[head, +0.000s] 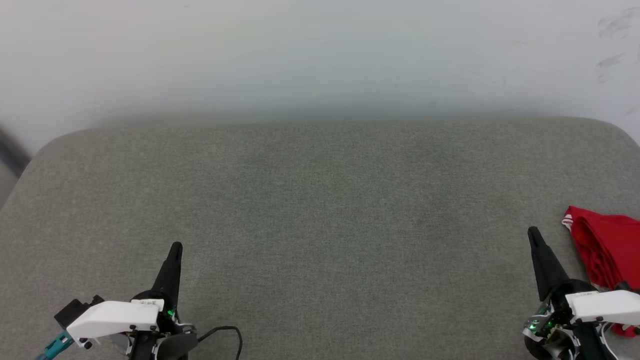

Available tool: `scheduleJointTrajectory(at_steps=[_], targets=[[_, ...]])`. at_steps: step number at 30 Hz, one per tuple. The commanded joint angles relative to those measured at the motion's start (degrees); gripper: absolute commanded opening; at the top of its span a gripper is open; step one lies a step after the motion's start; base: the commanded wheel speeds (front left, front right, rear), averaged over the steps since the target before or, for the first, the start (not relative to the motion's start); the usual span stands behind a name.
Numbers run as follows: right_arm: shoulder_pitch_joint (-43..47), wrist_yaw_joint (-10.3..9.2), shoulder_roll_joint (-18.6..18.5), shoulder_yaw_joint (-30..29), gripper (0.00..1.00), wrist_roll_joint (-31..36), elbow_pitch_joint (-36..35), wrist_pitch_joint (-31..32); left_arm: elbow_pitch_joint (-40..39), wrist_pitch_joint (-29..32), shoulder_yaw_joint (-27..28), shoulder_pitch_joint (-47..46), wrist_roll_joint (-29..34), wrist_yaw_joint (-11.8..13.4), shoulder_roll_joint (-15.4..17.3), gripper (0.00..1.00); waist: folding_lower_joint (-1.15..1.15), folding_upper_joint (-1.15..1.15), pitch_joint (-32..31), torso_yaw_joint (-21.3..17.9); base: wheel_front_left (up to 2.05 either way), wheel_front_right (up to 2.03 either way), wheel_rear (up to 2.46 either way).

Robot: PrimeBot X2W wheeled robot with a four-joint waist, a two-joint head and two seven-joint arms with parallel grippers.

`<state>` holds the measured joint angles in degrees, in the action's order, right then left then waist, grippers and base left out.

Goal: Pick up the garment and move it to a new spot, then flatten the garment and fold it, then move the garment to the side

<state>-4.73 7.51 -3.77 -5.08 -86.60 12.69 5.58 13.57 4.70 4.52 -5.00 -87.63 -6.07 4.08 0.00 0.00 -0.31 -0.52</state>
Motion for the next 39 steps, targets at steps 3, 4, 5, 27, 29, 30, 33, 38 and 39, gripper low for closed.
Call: scheduleJointTrajectory(at_steps=[3, 4, 5, 27, 29, 30, 33, 38, 39], targets=[[-1.16, -0.03, 0.25, -0.29, 0.0, -1.91, 0.34, 0.11, 0.15, 0.54, 0.68, -1.06, -1.47, -0.63, -0.28, 0.0, 0.0, 0.0, 0.1, 0.11, 0.0, 0.0, 0.0], [-1.26, -0.03, 0.26, -0.33, 0.0, -2.37, 0.46, 0.14, 0.19, 0.68, 0.78, -1.11, -1.81, -0.76, -0.35, 0.0, 0.0, 0.0, 0.13, 0.14, 0.0, 0.0, 0.0], [-1.35, -0.03, 0.29, -0.38, 0.0, -2.8, 0.57, 0.18, 0.21, 0.74, 0.89, -1.14, -2.14, -0.8, -0.42, 0.0, 0.0, 0.0, 0.16, 0.18, 0.0, 0.0, 0.0], [-1.77, -0.03, 0.56, -0.89, 0.0, -6.34, 1.45, 0.51, 0.54, 1.76, 1.99, -1.48, -5.03, -1.64, -1.09, 0.0, 0.0, 0.0, 0.48, 0.52, 0.0, 0.0, 0.0], [-1.78, -0.03, 0.59, -0.93, 0.0, -6.28, 1.45, 0.56, 0.54, 1.79, 2.02, -1.48, -5.01, -1.64, -1.11, 0.0, 0.0, 0.0, 0.48, 0.52, 0.0, 0.0, 0.0], [-1.78, -0.03, 0.59, -0.94, 0.0, -6.27, 1.45, 0.57, 0.54, 1.79, 2.03, -1.47, -5.0, -1.64, -1.11, 0.0, 0.0, 0.0, 0.48, 0.52, 0.0, 0.0, 0.0], [-1.78, -0.03, 0.61, -0.97, 0.0, -6.23, 1.45, 0.5, 0.54, 1.81, 2.03, -1.47, -4.98, -1.64, -1.12, 0.0, 0.0, 0.0, 0.48, 0.52, 0.0, 0.0, 0.0], [-1.79, -0.03, 0.64, -1.02, 0.0, -6.17, 1.46, 0.55, 0.54, 1.83, 2.05, -1.47, -4.96, -1.64, -1.14, 0.0, 0.0, 0.0, 0.48, 0.52, 0.0, 0.0, 0.0], [-1.79, -0.03, 0.65, -1.02, 0.0, -6.17, 1.46, 0.56, 0.54, 1.84, 2.06, -1.47, -4.96, -1.64, -1.14, 0.0, 0.0, 0.0, 0.48, 0.52, 0.0, 0.0, 0.0]])
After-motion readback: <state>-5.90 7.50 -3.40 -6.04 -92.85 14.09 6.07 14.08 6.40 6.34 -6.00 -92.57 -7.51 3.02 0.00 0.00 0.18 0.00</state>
